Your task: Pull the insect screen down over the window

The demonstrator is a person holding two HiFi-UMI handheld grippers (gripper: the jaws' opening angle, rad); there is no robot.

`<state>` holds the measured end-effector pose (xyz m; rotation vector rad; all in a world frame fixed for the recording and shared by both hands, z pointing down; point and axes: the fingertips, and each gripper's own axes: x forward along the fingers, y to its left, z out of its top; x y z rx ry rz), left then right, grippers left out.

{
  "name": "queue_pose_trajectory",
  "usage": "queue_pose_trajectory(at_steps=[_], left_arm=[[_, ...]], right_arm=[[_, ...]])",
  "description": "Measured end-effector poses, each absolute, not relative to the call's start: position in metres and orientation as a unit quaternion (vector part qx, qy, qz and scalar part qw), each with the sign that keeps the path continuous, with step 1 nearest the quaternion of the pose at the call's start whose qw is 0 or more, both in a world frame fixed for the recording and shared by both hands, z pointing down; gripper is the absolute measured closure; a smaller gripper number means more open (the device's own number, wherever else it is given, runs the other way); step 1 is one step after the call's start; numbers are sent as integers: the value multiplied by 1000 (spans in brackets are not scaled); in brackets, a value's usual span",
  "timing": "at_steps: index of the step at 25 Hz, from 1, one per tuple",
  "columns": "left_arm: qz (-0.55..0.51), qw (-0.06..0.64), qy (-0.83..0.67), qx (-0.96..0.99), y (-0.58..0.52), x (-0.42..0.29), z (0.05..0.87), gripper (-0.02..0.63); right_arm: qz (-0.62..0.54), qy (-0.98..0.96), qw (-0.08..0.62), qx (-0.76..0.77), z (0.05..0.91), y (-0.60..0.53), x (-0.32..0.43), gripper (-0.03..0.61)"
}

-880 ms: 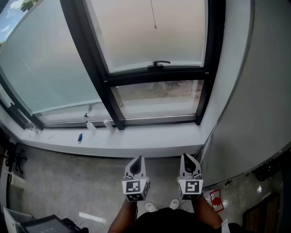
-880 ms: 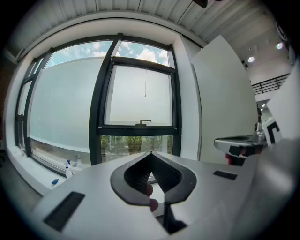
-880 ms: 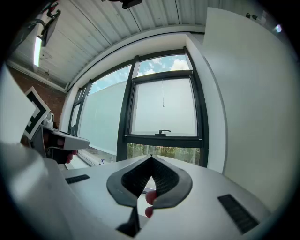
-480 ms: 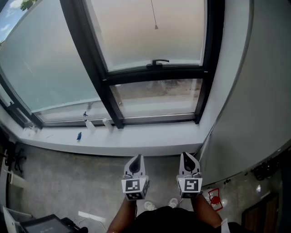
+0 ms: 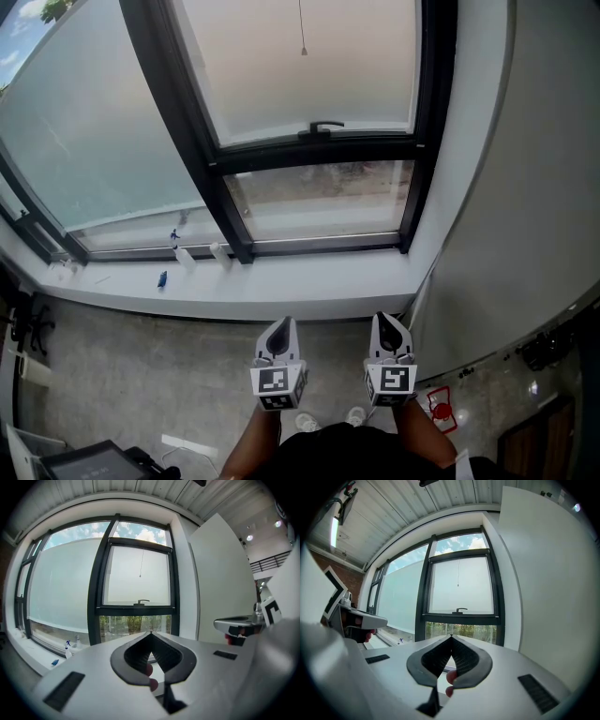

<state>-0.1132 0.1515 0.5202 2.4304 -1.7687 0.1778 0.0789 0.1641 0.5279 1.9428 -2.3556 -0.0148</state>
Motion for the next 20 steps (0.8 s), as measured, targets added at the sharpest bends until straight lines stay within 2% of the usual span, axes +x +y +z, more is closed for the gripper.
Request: queue_pose_trajectory(at_steps=[20], left_arm=[[58,29,-602,796,135,-85,514,611]], right_arm=[[-29,-783,32,620,507,140,109,575]])
